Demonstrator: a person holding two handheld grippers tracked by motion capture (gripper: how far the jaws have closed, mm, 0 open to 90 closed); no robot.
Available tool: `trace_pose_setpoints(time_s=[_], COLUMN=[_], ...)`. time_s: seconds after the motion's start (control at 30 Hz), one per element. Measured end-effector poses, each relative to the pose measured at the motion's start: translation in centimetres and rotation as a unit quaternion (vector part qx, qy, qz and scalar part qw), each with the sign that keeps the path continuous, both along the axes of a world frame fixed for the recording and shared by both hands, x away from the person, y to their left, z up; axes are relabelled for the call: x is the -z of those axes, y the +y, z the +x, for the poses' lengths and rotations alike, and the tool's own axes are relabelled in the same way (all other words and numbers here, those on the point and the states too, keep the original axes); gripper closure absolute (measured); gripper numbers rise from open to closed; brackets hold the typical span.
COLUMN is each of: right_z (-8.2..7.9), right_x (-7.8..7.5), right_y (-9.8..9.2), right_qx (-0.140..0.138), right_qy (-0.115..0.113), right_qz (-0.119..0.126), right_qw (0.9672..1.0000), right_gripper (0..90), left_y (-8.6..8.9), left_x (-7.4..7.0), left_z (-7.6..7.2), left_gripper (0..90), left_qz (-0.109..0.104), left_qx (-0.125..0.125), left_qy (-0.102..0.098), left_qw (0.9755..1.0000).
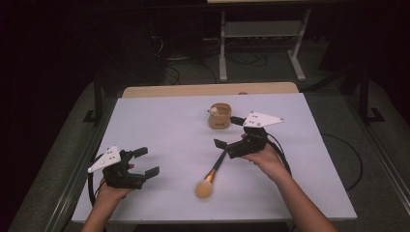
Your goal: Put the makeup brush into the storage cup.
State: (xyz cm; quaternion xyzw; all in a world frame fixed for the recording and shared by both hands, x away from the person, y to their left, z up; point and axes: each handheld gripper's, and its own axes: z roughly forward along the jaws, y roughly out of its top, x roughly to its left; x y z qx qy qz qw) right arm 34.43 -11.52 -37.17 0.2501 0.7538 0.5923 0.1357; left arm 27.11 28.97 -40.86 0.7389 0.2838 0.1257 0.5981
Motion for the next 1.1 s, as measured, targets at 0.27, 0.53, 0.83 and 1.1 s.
trace_pose_setpoints(time_s=[0.27, 0.53, 0.83, 1.1], right_z=[0.6, 1.1, 1.7, 1.8], right_x=[-0.1, -0.3, -0.4, -0.2], right_y=[0.9, 1.9, 2.9, 2.8], right_qx=[-0.004, -0.010, -0.016, -0.032], right_qy=[-0.001, -0.001, 0.001, 0.011], right_qz=[0.004, 0.007, 0.011, -0.014], right_qw=[1.0000, 0.9999, 0.9998, 0.9993], right_gripper=[0.0, 0.0, 0.0, 0.0], left_y=[0.0, 0.0, 0.1, 0.2], left_x=[0.0, 0.0, 0.0, -0.1], left_z=[0.0, 0.0, 0.0, 0.0], left_gripper=[10.0, 10.0, 10.0, 10.0], left_qz=[-0.003, -0.004, -0.004, -0.002], left_qx=[-0.001, -0.001, 0.001, 0.001], left_qy=[0.003, 0.001, -0.001, -0.003], left_qw=[1.0000, 1.0000, 1.0000, 1.0000])
